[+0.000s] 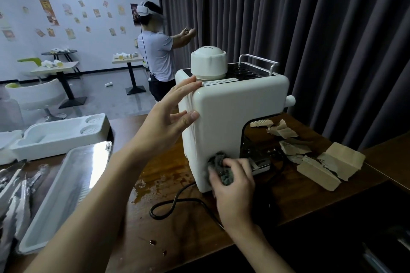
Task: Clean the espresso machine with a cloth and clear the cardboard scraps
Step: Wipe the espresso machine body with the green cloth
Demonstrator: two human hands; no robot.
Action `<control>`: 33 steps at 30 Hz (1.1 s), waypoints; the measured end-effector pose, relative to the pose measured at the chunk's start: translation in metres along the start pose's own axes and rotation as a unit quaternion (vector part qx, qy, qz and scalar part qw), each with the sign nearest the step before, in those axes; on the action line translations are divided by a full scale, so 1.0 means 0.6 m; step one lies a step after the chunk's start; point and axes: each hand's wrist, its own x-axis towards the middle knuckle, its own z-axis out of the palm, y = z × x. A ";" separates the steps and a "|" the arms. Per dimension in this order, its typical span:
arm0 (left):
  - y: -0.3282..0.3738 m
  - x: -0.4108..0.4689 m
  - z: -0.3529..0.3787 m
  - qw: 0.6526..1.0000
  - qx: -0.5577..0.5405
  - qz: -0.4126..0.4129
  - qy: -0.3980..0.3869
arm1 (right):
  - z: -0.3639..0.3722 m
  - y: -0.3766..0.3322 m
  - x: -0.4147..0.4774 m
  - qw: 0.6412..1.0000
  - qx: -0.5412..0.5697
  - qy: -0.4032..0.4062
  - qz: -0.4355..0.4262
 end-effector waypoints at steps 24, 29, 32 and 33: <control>0.009 -0.007 0.007 0.999 -0.024 -0.027 0.011 | -0.019 -0.075 0.104 0.977 -0.047 0.024 -0.205; 0.015 -0.003 0.010 0.999 -0.017 -0.040 0.026 | -0.067 -0.073 0.200 0.979 0.005 0.175 -0.103; 0.022 0.008 0.016 0.998 -0.004 -0.038 0.052 | -0.059 -0.085 0.185 0.977 -0.034 0.129 -0.164; 0.022 0.013 0.018 0.997 0.009 -0.032 0.063 | -0.056 -0.086 0.174 0.974 -0.053 0.091 -0.202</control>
